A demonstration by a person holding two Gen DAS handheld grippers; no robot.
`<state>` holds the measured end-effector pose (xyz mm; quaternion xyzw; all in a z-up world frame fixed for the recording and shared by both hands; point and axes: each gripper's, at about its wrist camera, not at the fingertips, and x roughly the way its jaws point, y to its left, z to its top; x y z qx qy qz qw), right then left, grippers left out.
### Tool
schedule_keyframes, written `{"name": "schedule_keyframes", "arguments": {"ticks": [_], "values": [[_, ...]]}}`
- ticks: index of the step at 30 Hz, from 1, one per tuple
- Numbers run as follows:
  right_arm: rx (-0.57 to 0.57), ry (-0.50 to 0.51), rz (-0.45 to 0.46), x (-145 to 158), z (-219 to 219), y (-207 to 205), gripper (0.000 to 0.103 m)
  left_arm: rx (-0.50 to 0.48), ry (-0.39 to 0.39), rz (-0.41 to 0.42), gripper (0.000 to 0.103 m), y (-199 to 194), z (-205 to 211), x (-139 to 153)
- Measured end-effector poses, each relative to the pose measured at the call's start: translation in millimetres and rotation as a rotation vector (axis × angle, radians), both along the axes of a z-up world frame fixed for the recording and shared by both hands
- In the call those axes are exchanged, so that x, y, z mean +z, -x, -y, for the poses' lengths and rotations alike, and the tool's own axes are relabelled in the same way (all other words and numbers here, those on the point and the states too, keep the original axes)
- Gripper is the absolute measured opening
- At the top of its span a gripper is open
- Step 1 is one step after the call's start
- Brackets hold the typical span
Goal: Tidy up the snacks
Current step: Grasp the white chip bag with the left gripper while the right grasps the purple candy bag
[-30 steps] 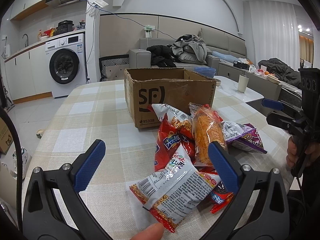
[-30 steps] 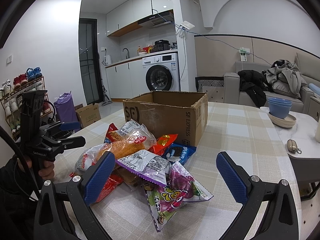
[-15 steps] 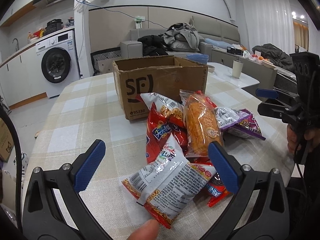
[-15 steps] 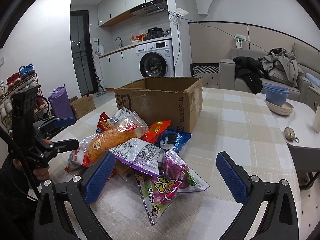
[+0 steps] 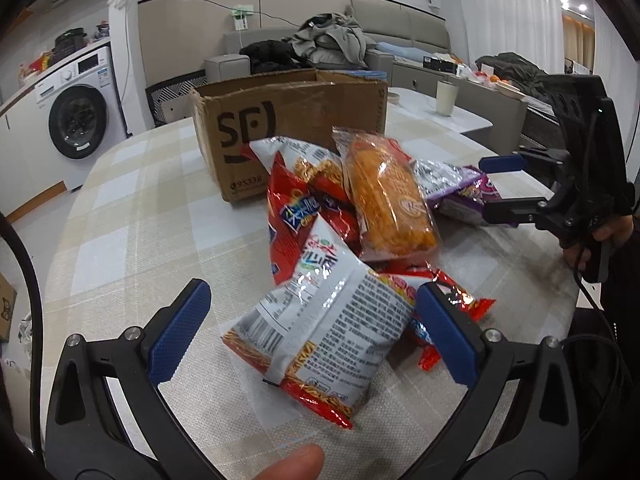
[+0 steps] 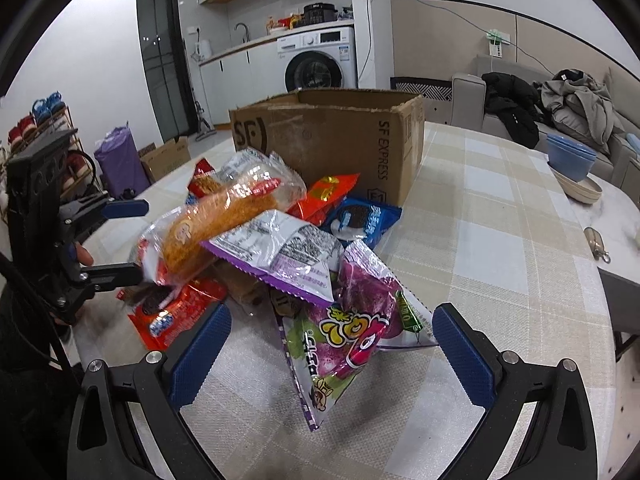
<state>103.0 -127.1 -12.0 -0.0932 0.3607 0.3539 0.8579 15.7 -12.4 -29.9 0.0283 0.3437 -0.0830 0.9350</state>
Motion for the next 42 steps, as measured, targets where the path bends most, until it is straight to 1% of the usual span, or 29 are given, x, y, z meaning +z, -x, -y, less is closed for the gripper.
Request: {"name": "schedule_keyframes", "arguments": {"ticks": [2, 4, 8, 14, 15, 16, 18, 20, 22, 26, 27, 28, 33, 34, 36, 38, 39, 42], "values": [[-0.010, 0.030, -0.008, -4, -4, -3, 0.103, -0.006, 0.007, -0.024, 0.102, -3, 0, -3], [-0.023, 0.063, -0.016, -7, -8, -7, 0.103, -0.007, 0.032, -0.048, 0.102, -5, -3, -5], [-0.035, 0.100, -0.016, -8, -11, -16, 0.103, -0.010, 0.074, -0.068, 0.102, -8, -10, -8], [-0.009, 0.094, -0.047, -8, -10, -30, 0.102, 0.000, 0.075, -0.079, 0.102, -13, -11, -11], [-0.001, 0.088, -0.052, -8, -10, -32, 0.099, 0.000, 0.074, -0.080, 0.102, -14, -11, -12], [0.007, 0.082, -0.061, -8, -11, -33, 0.092, -0.003, 0.075, -0.082, 0.100, -14, -11, -12], [0.020, 0.068, -0.077, -9, -12, -35, 0.088, -0.011, 0.076, -0.082, 0.096, -15, -10, -12], [0.026, 0.058, -0.078, -9, -11, -33, 0.081, -0.016, 0.076, -0.085, 0.092, -14, -8, -12], [0.020, 0.042, -0.078, -8, -9, -31, 0.074, -0.013, 0.068, -0.083, 0.091, -14, -7, -11], [0.002, 0.036, -0.084, -9, -4, -27, 0.067, -0.016, 0.067, -0.081, 0.087, -13, -5, -11], [-0.005, 0.028, -0.085, -9, -1, -25, 0.062, -0.015, 0.065, -0.080, 0.087, -13, -5, -10], [-0.014, 0.021, -0.087, -9, 1, -24, 0.060, -0.014, 0.063, -0.078, 0.085, -13, -4, -10], [-0.053, -0.026, -0.080, -9, 17, -20, 0.055, -0.024, 0.061, -0.070, 0.074, -10, -2, -9], [-0.057, -0.035, -0.082, -8, 20, -20, 0.055, -0.029, 0.066, -0.068, 0.070, -9, -2, -9], [-0.068, -0.060, -0.075, -5, 26, -20, 0.055, -0.035, 0.066, -0.065, 0.068, -8, -2, -8], [-0.075, -0.092, -0.074, -2, 31, -20, 0.055, -0.042, 0.070, -0.062, 0.062, -6, 0, -7], [-0.078, -0.104, -0.071, -1, 33, -20, 0.055, -0.044, 0.069, -0.060, 0.061, -6, 0, -7], [-0.093, -0.121, -0.060, 2, 36, -19, 0.055, -0.047, 0.071, -0.050, 0.056, -3, 1, -5]]}}
